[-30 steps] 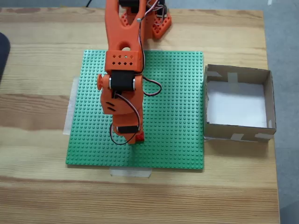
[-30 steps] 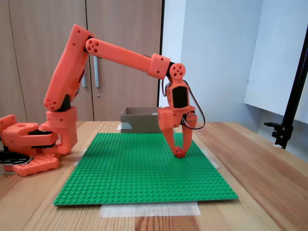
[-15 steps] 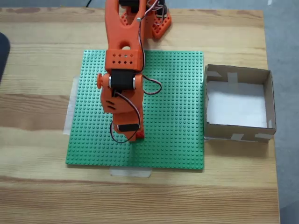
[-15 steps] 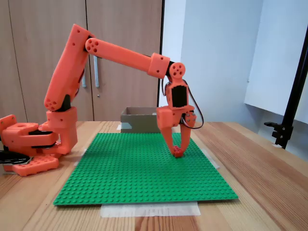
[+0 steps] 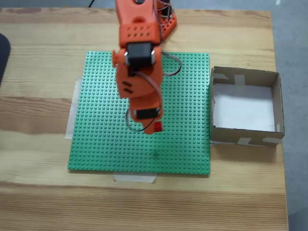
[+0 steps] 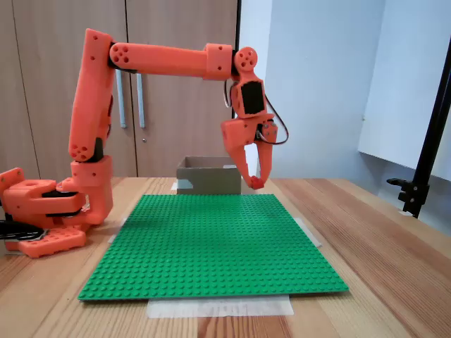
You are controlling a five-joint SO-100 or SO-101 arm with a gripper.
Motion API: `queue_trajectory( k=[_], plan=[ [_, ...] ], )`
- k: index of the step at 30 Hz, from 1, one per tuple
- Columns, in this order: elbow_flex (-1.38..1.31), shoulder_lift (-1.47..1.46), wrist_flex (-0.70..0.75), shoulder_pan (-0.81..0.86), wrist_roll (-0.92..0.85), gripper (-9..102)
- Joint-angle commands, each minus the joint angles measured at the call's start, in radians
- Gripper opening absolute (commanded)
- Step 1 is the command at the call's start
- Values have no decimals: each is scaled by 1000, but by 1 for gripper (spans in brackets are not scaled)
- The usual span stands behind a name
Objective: Pick the red lego block and put it in the box.
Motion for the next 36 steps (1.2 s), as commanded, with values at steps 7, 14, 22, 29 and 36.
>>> queue_trajectory(
  k=[7, 14, 22, 29, 36],
  plan=[
    [-60, 164, 98, -186, 81, 0],
    [-80, 227, 124, -336, 138, -1],
    [-87, 261, 124, -454, 158, -1],
    [-86, 261, 112, -531, 170, 0],
    [-84, 247, 81, -604, 170, 0]
  ],
)
